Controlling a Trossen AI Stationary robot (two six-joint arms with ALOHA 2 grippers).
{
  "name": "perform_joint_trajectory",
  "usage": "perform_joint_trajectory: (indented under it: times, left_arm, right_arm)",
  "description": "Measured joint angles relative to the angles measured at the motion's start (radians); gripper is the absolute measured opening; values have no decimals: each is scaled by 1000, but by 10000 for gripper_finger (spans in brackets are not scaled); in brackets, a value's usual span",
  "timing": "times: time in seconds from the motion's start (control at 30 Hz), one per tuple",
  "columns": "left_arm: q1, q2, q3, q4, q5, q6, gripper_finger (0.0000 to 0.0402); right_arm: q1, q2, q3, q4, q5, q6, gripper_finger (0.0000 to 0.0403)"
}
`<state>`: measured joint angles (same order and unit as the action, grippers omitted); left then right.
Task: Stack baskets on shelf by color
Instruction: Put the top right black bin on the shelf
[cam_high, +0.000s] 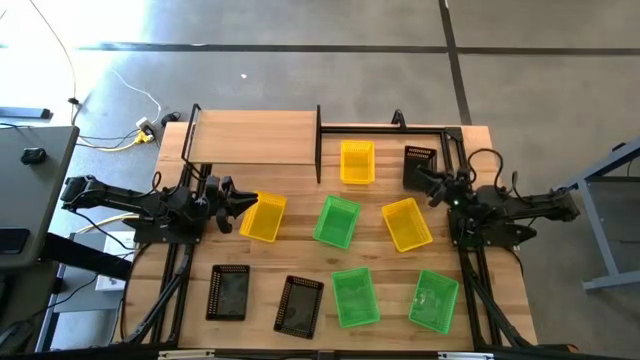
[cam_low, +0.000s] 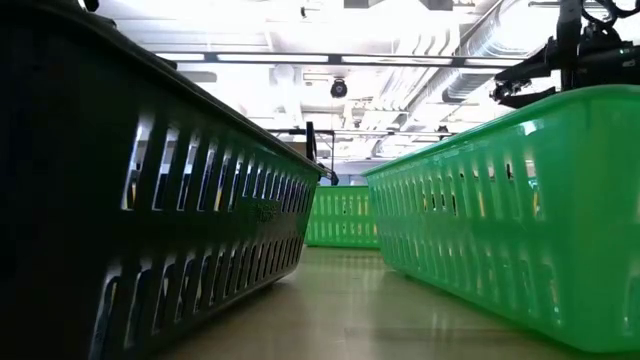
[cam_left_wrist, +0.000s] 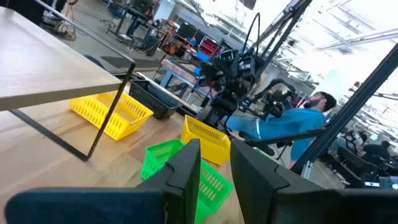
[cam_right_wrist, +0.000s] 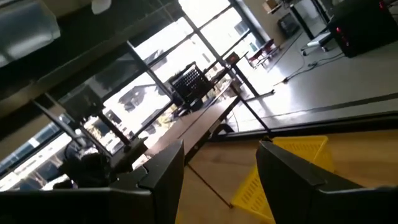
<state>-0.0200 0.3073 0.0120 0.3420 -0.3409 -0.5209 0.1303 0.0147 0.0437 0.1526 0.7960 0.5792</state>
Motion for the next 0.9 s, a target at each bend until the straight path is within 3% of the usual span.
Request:
perform_joint_trajectory:
  times: [0.23,0.43,0.67,0.9]
  left_arm:
    - [0,0,0,0,0,-3,78]
    - [0,0,0,0,0,-4,78]
    - [0,0,0,0,-22,-142,78]
    - [0,0,0,0,-22,-141,78]
  right_arm:
    - [0,0,0,202,20,-131,185]
    - [0,13,83,182,26,-222,185]
    - [0,132,267,-17,115,-318,185]
    - [0,294,469,-404,171,-135,185]
